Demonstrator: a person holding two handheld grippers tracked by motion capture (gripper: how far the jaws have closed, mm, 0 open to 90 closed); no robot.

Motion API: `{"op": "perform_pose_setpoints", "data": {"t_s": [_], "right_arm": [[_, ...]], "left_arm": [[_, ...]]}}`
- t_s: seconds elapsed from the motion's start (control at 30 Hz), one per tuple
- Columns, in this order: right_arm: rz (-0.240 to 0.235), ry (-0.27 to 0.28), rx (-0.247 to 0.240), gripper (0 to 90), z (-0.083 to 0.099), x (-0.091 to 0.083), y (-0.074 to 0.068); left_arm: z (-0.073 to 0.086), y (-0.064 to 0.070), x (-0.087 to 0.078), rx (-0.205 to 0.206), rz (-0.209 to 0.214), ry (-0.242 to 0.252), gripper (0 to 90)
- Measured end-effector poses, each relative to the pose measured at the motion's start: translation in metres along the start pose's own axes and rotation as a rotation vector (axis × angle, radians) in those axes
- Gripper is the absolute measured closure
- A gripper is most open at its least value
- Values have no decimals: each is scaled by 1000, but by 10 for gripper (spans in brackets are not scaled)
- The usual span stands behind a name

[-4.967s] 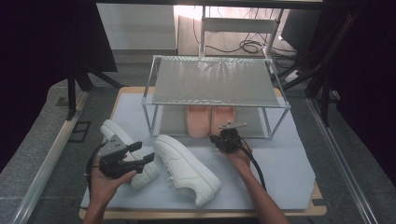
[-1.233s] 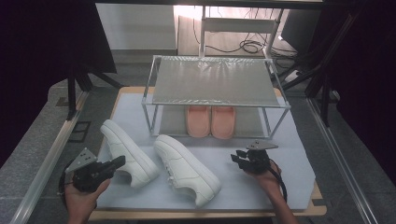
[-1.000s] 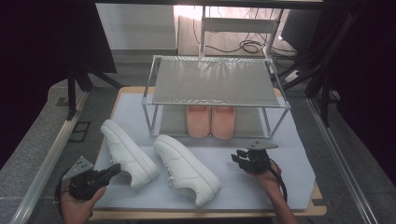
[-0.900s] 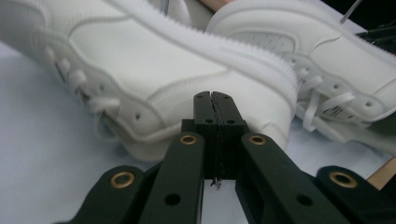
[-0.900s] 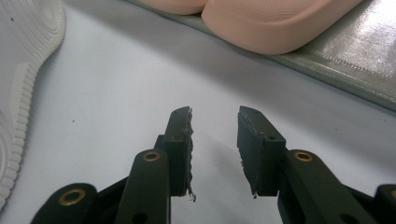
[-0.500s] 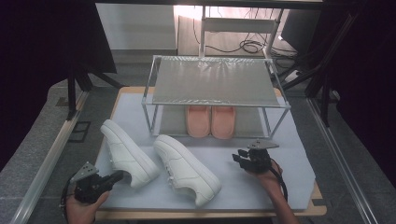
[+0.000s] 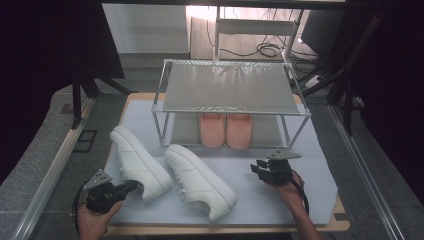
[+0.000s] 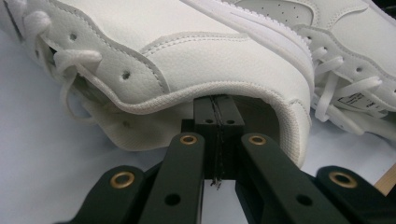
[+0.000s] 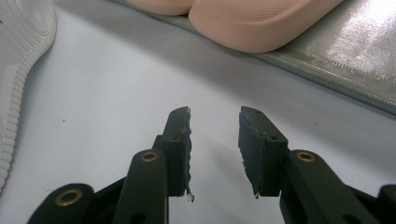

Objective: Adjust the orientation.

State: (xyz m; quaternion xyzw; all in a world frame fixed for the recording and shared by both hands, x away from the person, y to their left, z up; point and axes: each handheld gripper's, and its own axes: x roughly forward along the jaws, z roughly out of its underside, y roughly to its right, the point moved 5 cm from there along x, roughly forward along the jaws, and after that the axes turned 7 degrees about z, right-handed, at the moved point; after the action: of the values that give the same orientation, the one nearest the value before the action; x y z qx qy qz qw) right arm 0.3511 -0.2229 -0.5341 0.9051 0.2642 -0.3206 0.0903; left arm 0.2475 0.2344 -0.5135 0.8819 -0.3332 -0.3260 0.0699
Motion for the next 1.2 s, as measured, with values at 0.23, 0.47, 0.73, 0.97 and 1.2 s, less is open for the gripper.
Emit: {"op": "perform_pose_setpoints", "data": {"t_s": [0.23,0.47,0.73,0.97,1.2], "right_arm": [[3,2,5,646,0,-1,2],[6,3,6,646,0,-2,3],[6,3,7,646,0,-3,3],[6,2,7,646,0,-2,3],[7,1,7,646,1,-2,4]], "left_arm": [[-10,1,5,16,9,2,897],[-20,3,12,27,13,8,897],[-34,2,19,47,8,10,893],[-36,1,23,37,12,17,892],[-32,-1,24,29,15,15,894]]}}
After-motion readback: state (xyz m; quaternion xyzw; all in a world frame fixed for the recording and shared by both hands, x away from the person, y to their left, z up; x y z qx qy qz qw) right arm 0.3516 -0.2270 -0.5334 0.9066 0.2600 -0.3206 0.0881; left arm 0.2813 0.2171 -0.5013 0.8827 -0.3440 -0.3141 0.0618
